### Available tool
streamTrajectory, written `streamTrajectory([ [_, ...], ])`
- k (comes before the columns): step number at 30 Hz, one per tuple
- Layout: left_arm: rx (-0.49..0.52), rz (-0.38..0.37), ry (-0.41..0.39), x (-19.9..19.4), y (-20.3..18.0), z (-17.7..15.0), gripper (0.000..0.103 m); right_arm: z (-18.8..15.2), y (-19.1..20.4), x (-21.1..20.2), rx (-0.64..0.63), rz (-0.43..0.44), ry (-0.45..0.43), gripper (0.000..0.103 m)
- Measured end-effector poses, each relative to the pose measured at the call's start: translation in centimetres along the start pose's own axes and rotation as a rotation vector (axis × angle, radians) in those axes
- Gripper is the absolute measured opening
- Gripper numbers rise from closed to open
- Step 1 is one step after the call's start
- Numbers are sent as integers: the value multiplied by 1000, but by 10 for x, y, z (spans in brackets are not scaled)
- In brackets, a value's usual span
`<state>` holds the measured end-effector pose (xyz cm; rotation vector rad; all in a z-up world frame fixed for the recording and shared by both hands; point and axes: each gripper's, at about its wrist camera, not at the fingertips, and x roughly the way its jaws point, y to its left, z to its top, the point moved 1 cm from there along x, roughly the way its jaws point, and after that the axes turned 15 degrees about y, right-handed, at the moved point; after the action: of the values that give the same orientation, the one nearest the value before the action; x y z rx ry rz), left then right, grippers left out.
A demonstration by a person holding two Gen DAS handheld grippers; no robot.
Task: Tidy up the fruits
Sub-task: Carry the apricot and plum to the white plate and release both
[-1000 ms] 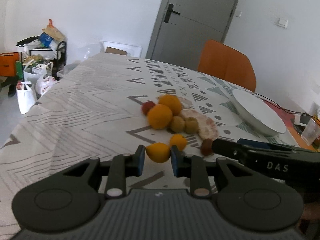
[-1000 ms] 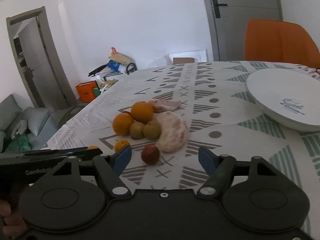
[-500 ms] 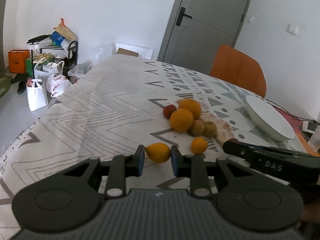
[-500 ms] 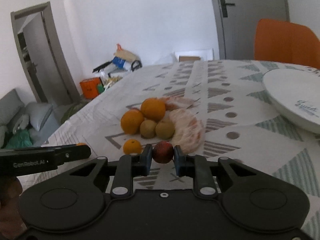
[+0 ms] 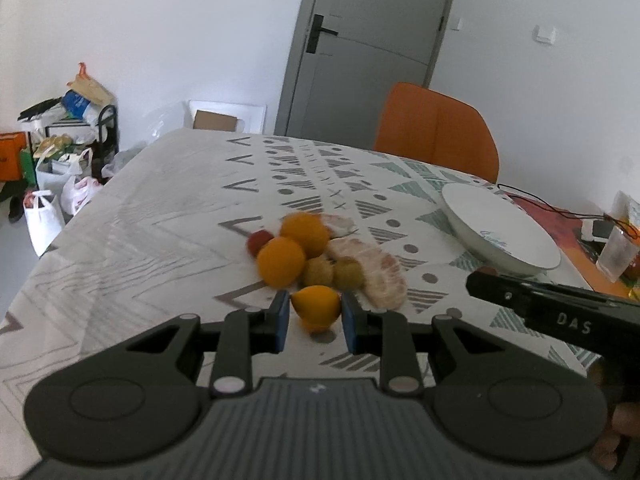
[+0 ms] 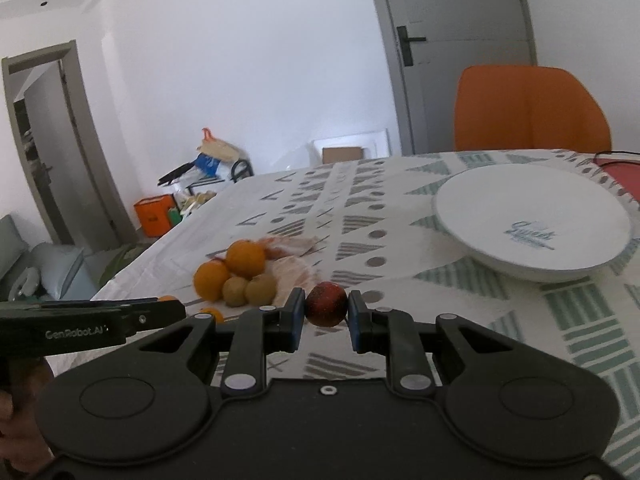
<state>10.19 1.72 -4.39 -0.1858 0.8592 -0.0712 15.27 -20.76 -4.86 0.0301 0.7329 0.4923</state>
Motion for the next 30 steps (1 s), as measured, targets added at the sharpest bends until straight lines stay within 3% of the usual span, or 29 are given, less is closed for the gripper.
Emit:
streamTrajectory([
  [11,79,-11,-34,4,-33,23,26,3,-38,-17,62,-37,-56,21],
  [30,209,-66,-29,46,-104,62,26,12,-113,-32,197,-118,-125,21],
])
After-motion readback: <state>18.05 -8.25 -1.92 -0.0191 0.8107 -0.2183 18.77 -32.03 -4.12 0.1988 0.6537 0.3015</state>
